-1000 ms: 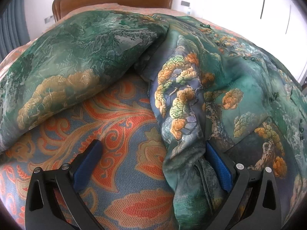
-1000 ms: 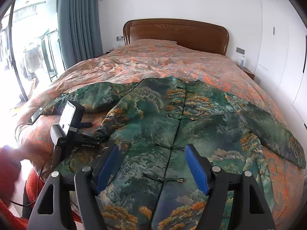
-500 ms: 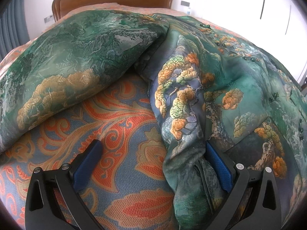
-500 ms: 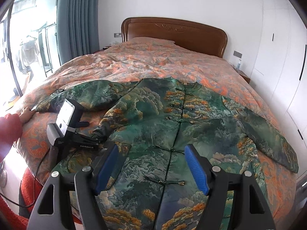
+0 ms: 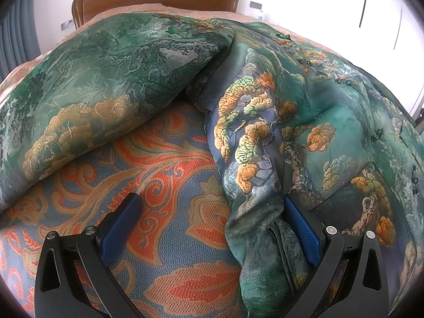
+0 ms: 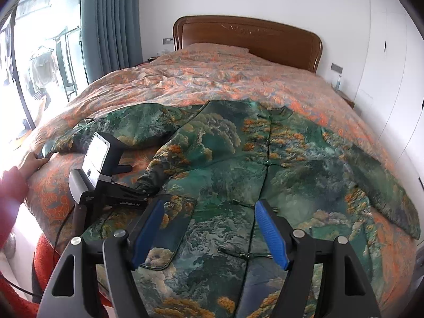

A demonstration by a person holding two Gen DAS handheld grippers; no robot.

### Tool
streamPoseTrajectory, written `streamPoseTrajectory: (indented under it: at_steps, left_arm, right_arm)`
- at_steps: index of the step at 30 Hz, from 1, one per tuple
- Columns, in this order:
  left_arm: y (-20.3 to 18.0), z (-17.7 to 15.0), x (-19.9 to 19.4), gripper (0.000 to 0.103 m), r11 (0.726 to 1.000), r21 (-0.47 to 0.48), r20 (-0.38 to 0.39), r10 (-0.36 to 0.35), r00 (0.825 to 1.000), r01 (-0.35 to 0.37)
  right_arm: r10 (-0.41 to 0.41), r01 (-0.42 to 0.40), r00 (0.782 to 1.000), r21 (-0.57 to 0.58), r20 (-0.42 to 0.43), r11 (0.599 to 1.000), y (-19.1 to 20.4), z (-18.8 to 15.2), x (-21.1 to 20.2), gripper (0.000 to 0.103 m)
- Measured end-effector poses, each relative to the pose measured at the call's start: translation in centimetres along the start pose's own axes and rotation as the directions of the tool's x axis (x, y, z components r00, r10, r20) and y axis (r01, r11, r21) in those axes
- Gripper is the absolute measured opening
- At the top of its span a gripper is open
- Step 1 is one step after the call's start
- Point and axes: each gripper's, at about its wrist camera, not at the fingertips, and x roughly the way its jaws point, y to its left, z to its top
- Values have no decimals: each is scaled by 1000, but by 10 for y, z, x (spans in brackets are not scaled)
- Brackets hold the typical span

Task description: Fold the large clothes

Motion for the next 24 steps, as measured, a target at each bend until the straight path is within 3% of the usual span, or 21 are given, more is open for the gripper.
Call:
streamPoseTrajectory:
  at_steps: [24]
  left_arm:
    - [0,1,0,103,1000,-1,-2,-1,1000,1]
  right_arm:
    - [-6,6,1000,-24,1,1000,16,6,13,73]
